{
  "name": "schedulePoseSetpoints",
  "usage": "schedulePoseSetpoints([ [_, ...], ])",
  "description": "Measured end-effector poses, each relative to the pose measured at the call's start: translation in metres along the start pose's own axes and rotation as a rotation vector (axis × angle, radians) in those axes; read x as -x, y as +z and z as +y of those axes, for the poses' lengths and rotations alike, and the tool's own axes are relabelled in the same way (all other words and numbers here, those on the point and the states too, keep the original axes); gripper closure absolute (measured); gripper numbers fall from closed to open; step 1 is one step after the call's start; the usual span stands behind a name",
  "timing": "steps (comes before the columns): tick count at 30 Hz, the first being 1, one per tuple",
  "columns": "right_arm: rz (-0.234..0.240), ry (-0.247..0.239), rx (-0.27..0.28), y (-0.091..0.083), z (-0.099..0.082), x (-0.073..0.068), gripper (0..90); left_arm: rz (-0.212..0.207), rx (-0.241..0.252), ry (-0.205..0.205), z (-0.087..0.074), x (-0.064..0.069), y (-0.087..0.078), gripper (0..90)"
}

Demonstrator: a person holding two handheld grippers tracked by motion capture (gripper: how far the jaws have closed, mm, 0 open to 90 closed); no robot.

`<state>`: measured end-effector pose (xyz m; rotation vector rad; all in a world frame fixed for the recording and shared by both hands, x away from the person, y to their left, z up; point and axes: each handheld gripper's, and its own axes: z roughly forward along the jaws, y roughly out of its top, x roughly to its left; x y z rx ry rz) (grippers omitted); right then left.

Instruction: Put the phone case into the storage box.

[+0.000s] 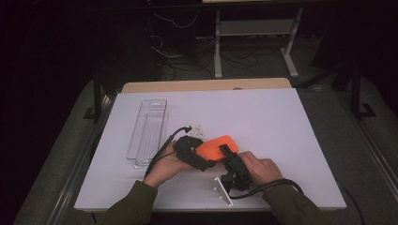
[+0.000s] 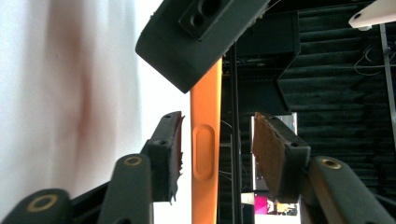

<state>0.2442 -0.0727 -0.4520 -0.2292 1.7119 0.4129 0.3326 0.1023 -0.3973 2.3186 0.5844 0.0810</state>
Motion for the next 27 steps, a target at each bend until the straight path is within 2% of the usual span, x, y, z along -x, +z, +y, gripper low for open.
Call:
schedulePoseSetpoints([
  [2, 0.005, -0.006, 0.003, -0.0001, 0.0003, 0.0, 56.2, 0.0, 0.01, -0.015, -0.0002, 0.001, 0.0008, 15.0],
  [16, 0.028, -0.028, 0.006, -0.0006, 0.0008, 0.0011, 69.8, 0.0, 0.013, -0.021, -0.0003, 0.0009, 0.0003, 15.0],
  [19, 0.033, -0.029, 0.003, -0.0006, 0.0006, 0.001, 72.7, -0.001, 0.011, -0.016, -0.0001, 0.0004, -0.0002, 15.0],
  [20, 0.036, -0.029, 0.002, -0.0006, 0.0007, 0.0011, 74.1, 0.0, -0.001, 0.0, 0.0, -0.0007, -0.0014, 15.0],
  [22, 0.041, -0.028, 0.002, -0.0005, 0.0008, 0.0011, 75.1, 0.0, 0.007, -0.009, -0.0001, 0.0, -0.0007, 15.0],
  [23, 0.042, -0.03, 0.001, -0.0005, 0.0009, 0.001, 75.5, 0.001, 0.001, -0.002, -0.0002, -0.0008, -0.0009, 15.0],
  [24, 0.041, -0.034, -0.001, -0.0005, 0.0011, 0.0009, 75.7, 0.0, 0.013, -0.016, -0.0003, 0.0001, -0.0001, 14.9],
  [27, 0.035, -0.04, -0.001, -0.0004, 0.0012, 0.0008, 76.4, -0.003, 0.019, -0.022, -0.0002, 0.0, -0.0004, 14.9],
])
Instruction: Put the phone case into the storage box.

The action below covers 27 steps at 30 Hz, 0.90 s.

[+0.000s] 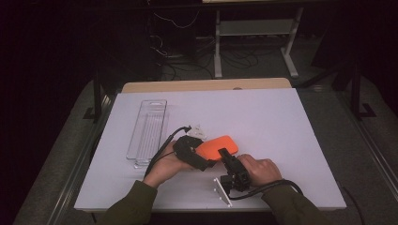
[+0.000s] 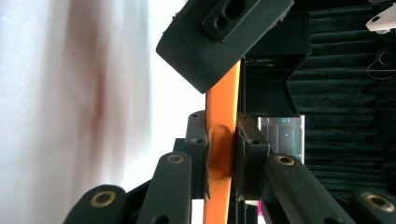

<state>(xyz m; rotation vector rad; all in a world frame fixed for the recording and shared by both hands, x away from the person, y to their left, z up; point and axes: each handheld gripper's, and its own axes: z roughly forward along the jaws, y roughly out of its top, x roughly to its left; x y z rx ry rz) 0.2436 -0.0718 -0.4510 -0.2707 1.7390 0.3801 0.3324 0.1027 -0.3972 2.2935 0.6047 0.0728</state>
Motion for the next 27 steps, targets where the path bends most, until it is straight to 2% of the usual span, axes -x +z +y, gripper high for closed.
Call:
schedulePoseSetpoints([
  [1, 0.0, 0.001, -0.001, -0.0001, 0.0001, 0.0001, 76.8, -0.002, 0.001, -0.003, -0.0001, 0.0, 0.0, 14.9],
  [2, -0.003, 0.003, -0.001, -0.0001, 0.0003, 0.0001, 77.3, -0.003, -0.017, 0.016, 0.0001, -0.0015, -0.0013, 14.8],
  [4, 0.001, 0.011, -0.008, -0.0003, 0.0012, -0.0001, 78.2, 0.001, -0.001, -0.001, 0.0, 0.0, -0.0001, 14.8],
  [7, 0.004, 0.021, -0.015, -0.0002, 0.0021, -0.0003, 79.1, -0.001, -0.002, -0.004, -0.0001, 0.0002, 0.0002, 14.7],
  [11, 0.002, 0.017, -0.017, -0.0007, 0.0024, 0.0016, 80.5, -0.008, -0.012, 0.01, 0.0002, -0.0012, -0.0018, 14.6],
  [16, 0.003, 0.037, -0.009, -0.0023, 0.0021, 0.0034, 82.2, -0.018, 0.015, -0.009, 0.0, 0.0007, -0.0013, 14.5],
  [19, 0.018, 0.046, -0.005, -0.0015, 0.0013, 0.0037, 82.0, -0.014, 0.004, -0.006, -0.0001, 0.0, -0.0006, 14.3],
  [20, 0.025, 0.051, -0.004, -0.0014, 0.0011, 0.0039, 81.8, -0.015, -0.003, 0.008, -0.0002, -0.0011, -0.0013, 14.3],
  [22, 0.026, 0.056, 0.001, -0.0016, 0.0009, 0.0045, 81.2, -0.017, 0.01, -0.008, -0.0002, 0.0003, -0.001, 14.2],
  [23, 0.033, 0.064, 0.001, -0.0018, 0.0011, 0.0051, 81.0, -0.019, -0.004, 0.009, -0.0001, -0.0011, -0.0021, 14.2],
  [25, 0.041, 0.067, -0.003, -0.0019, 0.0014, 0.0057, 80.9, -0.017, 0.007, -0.006, -0.0003, 0.0001, -0.0008, 14.2],
  [27, 0.043, 0.064, -0.006, -0.0021, 0.0017, 0.0054, 81.2, -0.019, 0.003, -0.001, -0.0004, -0.0001, -0.0004, 14.2],
])
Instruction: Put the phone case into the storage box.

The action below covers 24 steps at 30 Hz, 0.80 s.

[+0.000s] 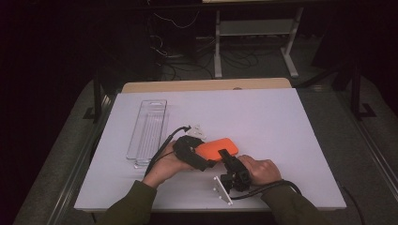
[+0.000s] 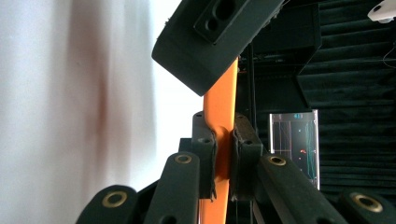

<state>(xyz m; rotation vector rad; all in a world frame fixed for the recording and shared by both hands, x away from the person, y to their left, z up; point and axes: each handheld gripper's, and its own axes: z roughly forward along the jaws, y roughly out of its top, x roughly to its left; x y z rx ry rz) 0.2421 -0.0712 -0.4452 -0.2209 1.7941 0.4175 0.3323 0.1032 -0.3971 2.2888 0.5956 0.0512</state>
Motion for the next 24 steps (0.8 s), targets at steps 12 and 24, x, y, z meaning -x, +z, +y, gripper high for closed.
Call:
schedulePoseSetpoints([
  [12, 0.002, -0.002, 0.003, -0.0012, -0.0004, 0.0023, 82.4, -0.028, 0.046, -0.007, 0.0001, 0.0005, -0.0025, 14.1],
  [24, 0.005, -0.002, 0.007, 0.0004, -0.0004, 0.0004, 82.3, -0.043, 0.063, 0.001, 0.0007, -0.0022, -0.0065, 0.0],
])
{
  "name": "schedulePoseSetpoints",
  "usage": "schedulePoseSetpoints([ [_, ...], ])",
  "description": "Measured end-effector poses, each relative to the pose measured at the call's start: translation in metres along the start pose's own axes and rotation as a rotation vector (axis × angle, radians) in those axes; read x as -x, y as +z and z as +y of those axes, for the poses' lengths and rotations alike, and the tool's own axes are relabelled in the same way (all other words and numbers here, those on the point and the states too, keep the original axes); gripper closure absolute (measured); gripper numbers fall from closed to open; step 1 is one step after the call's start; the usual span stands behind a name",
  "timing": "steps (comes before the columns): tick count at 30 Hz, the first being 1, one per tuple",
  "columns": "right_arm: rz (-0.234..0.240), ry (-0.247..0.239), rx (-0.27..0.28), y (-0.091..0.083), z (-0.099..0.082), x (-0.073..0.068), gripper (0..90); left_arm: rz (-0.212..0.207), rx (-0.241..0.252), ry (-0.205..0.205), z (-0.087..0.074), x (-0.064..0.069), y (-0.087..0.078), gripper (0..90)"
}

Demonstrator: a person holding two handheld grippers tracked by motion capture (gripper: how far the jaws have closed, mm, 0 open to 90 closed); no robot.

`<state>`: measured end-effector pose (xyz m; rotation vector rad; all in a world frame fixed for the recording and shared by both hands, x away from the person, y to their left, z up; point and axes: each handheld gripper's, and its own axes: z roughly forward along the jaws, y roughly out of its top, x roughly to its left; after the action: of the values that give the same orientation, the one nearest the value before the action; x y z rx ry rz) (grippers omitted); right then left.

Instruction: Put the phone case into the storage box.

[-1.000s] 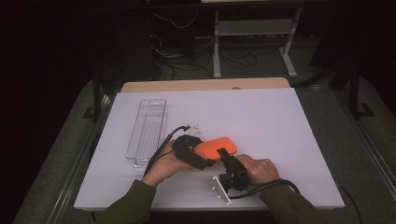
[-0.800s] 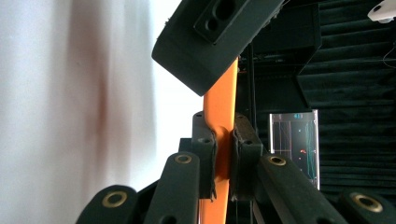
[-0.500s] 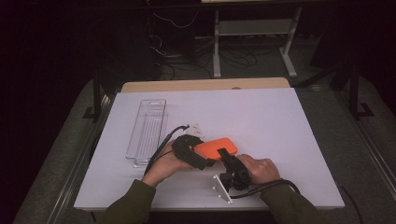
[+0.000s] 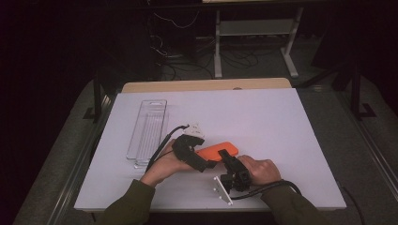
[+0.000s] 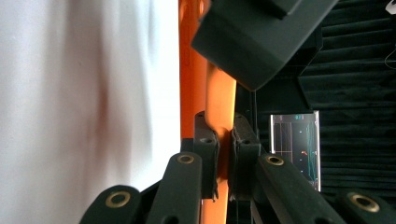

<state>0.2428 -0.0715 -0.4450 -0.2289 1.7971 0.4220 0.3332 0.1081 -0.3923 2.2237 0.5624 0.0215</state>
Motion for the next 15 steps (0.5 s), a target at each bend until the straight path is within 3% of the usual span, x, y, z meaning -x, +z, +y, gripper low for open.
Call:
schedulePoseSetpoints([
  [1, 0.001, -0.002, -0.002, 0.0002, -0.0001, -0.0001, 82.2, -0.002, 0.013, -0.014, -0.0002, 0.0014, 0.0009, 0.0],
  [3, 0.004, -0.005, -0.006, 0.0005, -0.0008, 0.0001, 82.2, 0.001, -0.003, 0.01, -0.0002, 0.0003, 0.0002, 0.0],
  [5, 0.004, 0.002, -0.011, 0.0009, -0.0015, 0.0003, 82.2, -0.006, 0.011, -0.01, -0.0005, 0.0021, 0.0016, 0.0],
  [8, 0.005, 0.008, -0.018, 0.0015, -0.0031, 0.0014, 82.2, -0.007, 0.008, -0.005, -0.0007, 0.0019, 0.0014, 0.0],
  [11, 0.006, 0.015, -0.024, 0.0019, -0.0047, 0.0024, 82.2, -0.001, -0.008, 0.027, -0.0003, -0.0003, -0.0019, 0.0],
  [12, 0.007, 0.016, -0.028, 0.0018, -0.0051, 0.0029, 82.2, -0.002, 0.015, 0.002, -0.0004, 0.0019, -0.0013, 0.0],
  [15, 0.007, 0.022, -0.035, 0.0021, -0.0068, 0.0044, 82.2, -0.003, 0.018, 0.007, 0.0002, 0.0018, -0.0034, 0.0],
])
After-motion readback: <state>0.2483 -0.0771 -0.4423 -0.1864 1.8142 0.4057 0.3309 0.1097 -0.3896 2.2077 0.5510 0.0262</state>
